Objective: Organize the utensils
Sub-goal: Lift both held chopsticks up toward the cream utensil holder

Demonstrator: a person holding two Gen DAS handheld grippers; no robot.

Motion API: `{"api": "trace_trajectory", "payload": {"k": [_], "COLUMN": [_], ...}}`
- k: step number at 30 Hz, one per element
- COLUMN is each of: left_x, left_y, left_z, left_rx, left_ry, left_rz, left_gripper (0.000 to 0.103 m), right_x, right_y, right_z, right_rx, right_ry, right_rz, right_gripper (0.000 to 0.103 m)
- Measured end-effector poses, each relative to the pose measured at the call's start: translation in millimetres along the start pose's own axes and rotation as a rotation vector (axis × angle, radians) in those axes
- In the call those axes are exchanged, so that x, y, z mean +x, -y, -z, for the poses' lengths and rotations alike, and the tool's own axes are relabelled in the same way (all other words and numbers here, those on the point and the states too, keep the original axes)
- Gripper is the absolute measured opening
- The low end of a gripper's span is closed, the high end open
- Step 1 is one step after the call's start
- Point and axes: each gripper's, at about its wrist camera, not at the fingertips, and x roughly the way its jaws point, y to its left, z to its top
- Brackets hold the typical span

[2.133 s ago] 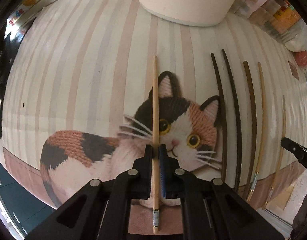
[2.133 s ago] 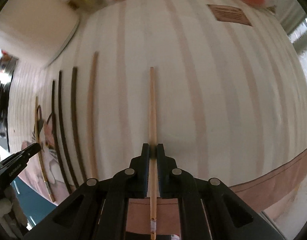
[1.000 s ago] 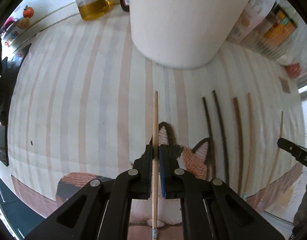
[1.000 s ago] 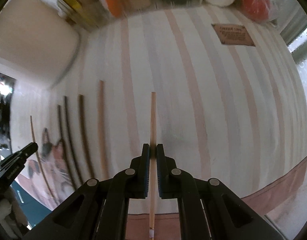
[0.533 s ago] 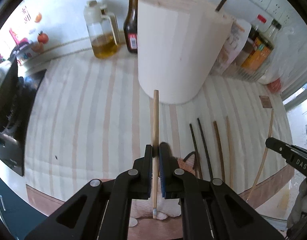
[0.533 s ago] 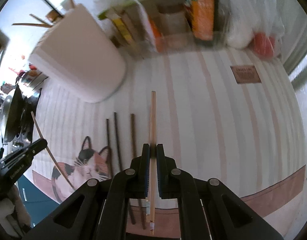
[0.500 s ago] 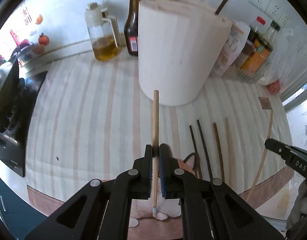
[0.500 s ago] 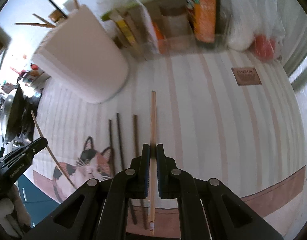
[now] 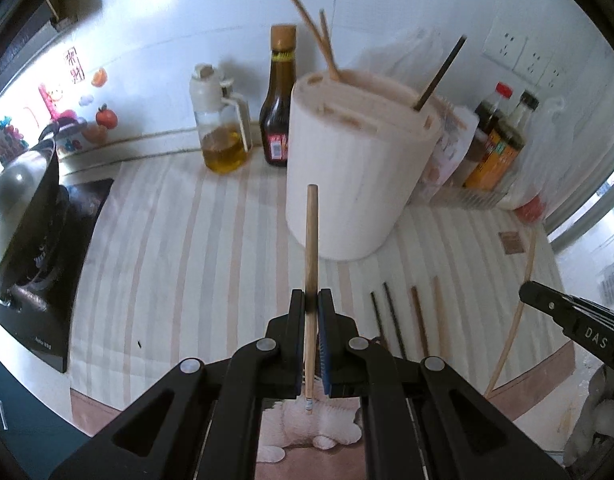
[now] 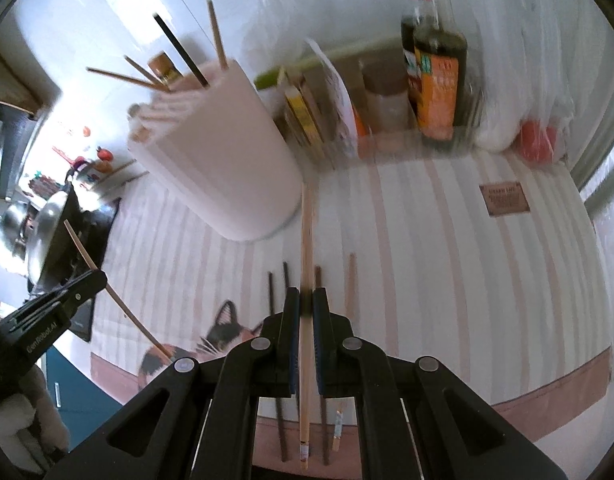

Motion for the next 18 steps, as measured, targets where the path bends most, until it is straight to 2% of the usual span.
{"api": "trace_trajectory", "payload": {"k": [10, 18], "left_x": [-53, -98], "left_y": [-2, 0], "left_z": [-42, -89], "left_rx": [-0.037, -0.035], "left_ry": [0.135, 0.267], "left_rz": [0.106, 0.143], "left_gripper": [0.004, 0.004], "right_x": [-53, -107], "right_y": [-29, -57], "right_z": [-46, -98], "right_rx": [-0.033, -0.070], "right_ry": [0.158, 0.319], "right_rz": [-0.067, -0.098], "right_gripper": [0.006, 0.006]}}
